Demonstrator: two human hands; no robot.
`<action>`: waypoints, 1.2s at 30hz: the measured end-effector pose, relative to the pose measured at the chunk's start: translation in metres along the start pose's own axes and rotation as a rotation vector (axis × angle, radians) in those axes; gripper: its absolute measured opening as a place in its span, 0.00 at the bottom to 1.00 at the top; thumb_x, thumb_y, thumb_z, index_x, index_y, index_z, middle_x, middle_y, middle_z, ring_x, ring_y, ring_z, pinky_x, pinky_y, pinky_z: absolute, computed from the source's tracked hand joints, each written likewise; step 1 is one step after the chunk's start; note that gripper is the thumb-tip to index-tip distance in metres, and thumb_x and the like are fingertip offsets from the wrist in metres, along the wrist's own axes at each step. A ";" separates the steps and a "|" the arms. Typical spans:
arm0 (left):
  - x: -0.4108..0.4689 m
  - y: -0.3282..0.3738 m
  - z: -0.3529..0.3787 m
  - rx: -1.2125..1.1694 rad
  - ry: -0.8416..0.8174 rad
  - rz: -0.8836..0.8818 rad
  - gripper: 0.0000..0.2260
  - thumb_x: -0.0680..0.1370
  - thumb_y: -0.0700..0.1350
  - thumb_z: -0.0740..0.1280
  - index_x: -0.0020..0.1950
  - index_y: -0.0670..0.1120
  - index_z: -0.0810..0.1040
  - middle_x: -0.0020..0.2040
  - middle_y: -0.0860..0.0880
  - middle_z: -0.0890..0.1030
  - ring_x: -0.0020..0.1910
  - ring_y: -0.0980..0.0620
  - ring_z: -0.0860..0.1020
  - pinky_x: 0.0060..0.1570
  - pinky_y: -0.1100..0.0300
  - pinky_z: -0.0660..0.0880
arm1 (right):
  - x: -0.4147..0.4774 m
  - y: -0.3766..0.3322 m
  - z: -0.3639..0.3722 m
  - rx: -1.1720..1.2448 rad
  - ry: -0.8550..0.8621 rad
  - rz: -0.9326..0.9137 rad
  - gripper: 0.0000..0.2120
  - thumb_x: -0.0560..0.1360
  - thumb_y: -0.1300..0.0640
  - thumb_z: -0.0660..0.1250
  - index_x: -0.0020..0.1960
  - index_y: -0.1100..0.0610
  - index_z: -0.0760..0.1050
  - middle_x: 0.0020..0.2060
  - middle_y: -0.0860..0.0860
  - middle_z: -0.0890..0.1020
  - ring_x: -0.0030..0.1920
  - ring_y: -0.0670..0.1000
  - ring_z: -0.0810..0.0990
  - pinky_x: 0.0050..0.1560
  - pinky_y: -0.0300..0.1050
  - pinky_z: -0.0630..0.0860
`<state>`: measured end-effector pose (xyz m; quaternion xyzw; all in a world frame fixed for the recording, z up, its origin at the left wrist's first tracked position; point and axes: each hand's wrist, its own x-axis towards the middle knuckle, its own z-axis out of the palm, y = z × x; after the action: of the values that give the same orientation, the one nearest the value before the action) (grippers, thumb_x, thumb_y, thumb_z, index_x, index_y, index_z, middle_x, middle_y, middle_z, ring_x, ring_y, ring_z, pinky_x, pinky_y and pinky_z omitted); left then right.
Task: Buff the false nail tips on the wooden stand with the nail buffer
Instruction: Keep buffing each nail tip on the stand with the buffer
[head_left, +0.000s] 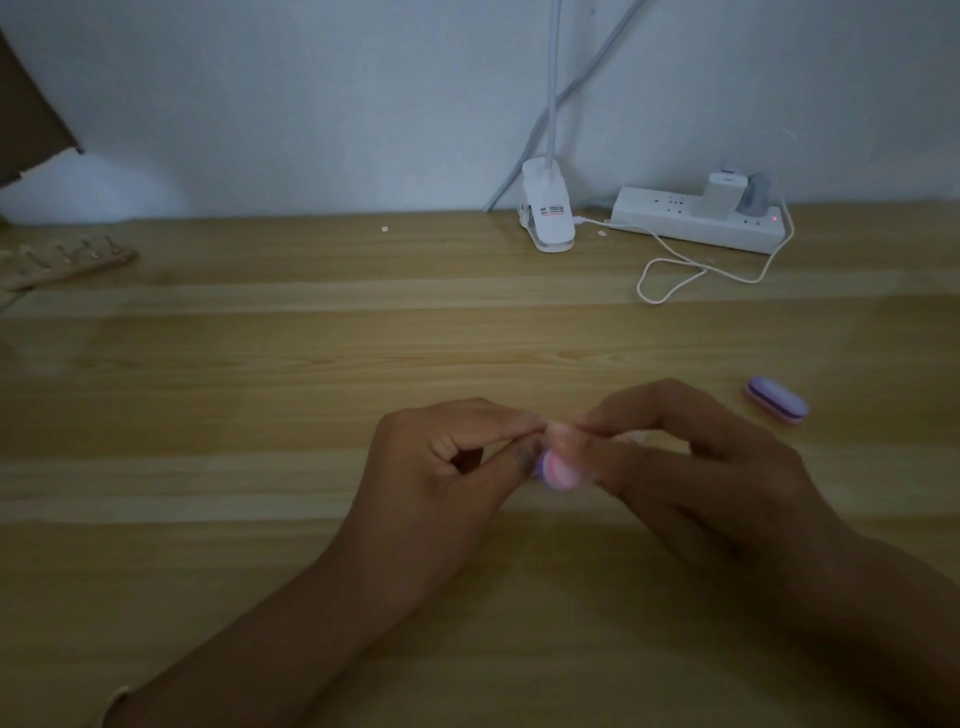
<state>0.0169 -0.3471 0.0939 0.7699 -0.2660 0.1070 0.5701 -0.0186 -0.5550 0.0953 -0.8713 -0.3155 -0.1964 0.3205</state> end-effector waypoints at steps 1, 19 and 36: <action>0.001 0.000 0.000 0.006 0.006 -0.009 0.07 0.72 0.41 0.72 0.48 0.48 0.85 0.39 0.55 0.85 0.35 0.54 0.80 0.37 0.65 0.74 | 0.004 0.000 -0.006 0.035 0.010 0.014 0.14 0.74 0.39 0.72 0.55 0.43 0.85 0.49 0.43 0.85 0.51 0.42 0.82 0.53 0.29 0.75; -0.001 0.004 0.002 -0.148 -0.075 -0.113 0.06 0.72 0.40 0.74 0.48 0.46 0.86 0.37 0.51 0.85 0.35 0.63 0.77 0.36 0.68 0.71 | 0.010 0.009 -0.004 -0.218 0.192 -0.098 0.17 0.73 0.66 0.73 0.61 0.58 0.80 0.50 0.55 0.82 0.51 0.44 0.80 0.57 0.27 0.67; 0.002 0.004 0.001 -0.283 -0.086 -0.186 0.07 0.73 0.40 0.74 0.49 0.48 0.86 0.43 0.53 0.86 0.43 0.61 0.82 0.43 0.69 0.75 | 0.017 0.004 -0.004 -0.151 0.216 -0.165 0.12 0.77 0.65 0.69 0.59 0.57 0.78 0.49 0.51 0.81 0.50 0.42 0.79 0.57 0.26 0.67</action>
<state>0.0163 -0.3500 0.0979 0.7070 -0.2302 -0.0177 0.6684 -0.0045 -0.5525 0.1053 -0.8377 -0.3342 -0.3378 0.2691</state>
